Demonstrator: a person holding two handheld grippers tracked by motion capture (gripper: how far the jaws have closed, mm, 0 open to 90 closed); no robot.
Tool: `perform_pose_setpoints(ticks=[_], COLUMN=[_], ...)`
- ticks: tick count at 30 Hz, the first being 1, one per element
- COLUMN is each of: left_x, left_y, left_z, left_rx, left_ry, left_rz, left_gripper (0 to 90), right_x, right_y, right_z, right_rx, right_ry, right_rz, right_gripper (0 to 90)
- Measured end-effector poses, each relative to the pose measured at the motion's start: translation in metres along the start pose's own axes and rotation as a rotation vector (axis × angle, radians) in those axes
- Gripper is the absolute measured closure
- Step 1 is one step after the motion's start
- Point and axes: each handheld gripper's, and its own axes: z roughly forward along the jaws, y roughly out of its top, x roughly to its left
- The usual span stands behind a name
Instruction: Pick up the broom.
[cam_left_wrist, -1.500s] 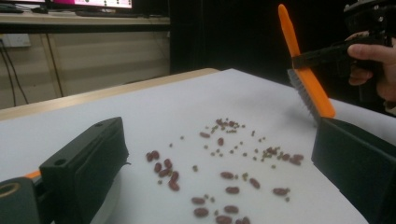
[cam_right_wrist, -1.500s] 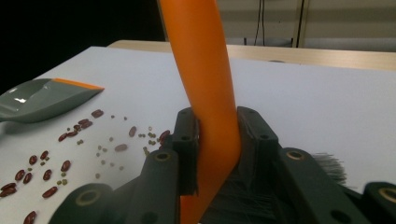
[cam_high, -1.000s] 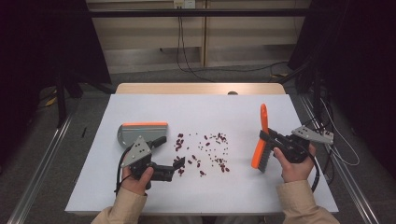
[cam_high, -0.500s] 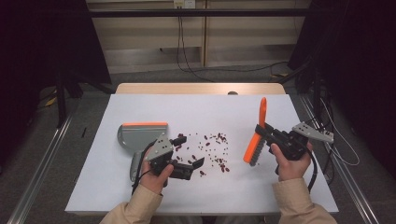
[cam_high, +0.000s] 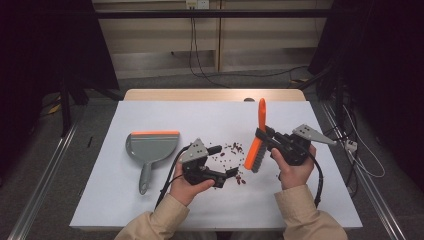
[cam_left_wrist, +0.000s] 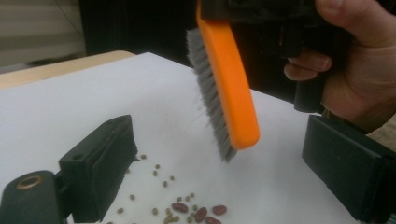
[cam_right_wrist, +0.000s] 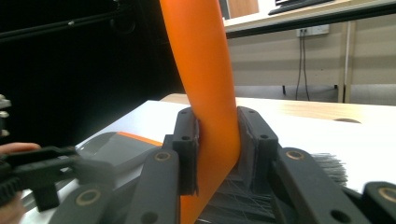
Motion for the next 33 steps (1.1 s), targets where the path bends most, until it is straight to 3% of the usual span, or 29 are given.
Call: perform_pose_setpoints(ticks=[3, 6, 11, 13, 15, 17, 20, 24, 25, 26, 29, 33], left_x=[0.0, 0.003, 0.001, 0.0, -0.001, -0.002, -0.001, -0.003, -0.003, -0.003, -0.001, 0.0], left_y=[-0.001, -0.003, -0.004, -0.005, -0.005, -0.005, -0.004, -0.002, -0.001, -0.001, 0.0, 0.001], left_z=[0.007, 0.012, 0.016, 0.015, 0.013, 0.01, 0.005, -0.001, -0.001, -0.002, -0.006, -0.008], left_rx=[0.022, 0.036, 0.058, 0.056, 0.054, 0.059, 0.057, 0.029, 0.021, 0.008, -0.008, -0.025], left_ry=[0.014, 0.026, 0.041, 0.053, 0.056, 0.091, 0.132, 0.196, 0.21, 0.224, 0.263, 0.307], left_rz=[0.009, -0.03, -0.026, -0.028, -0.029, -0.021, -0.033, -0.013, -0.01, -0.013, -0.022, -0.022], left_gripper=[19.8, 25.8, 34.9, 42.0, 55.4, 66.6, 69.3, 70.3, 70.4, 70.4, 70.4, 70.4], right_x=[0.008, 0.016, 0.028, 0.034, 0.038, 0.042, 0.044, 0.047, 0.05, 0.05, 0.058, 0.063], right_y=[0.002, 0.002, 0.0, -0.001, 0.0, 0.0, 0.001, 0.004, 0.004, 0.004, 0.002, -0.003], right_z=[0.006, 0.012, 0.023, 0.027, 0.029, 0.029, 0.03, 0.032, 0.033, 0.033, 0.033, 0.038], right_rx=[0.0, -0.005, 0.013, 0.017, 0.019, 0.015, 0.014, 0.01, -0.013, -0.013, -0.033, -0.007], right_ry=[0.016, 0.028, 0.049, 0.055, 0.065, 0.064, 0.067, 0.069, 0.048, 0.048, 0.012, -0.001], right_rz=[-0.008, -0.015, -0.029, -0.042, -0.049, -0.047, -0.045, -0.009, 0.021, 0.021, 0.04, 0.038], right_gripper=[70.9, 70.9, 70.9, 70.8, 70.8, 70.9, 70.7, 67.1, 52.2, 52.2, 34.5, 29.6])
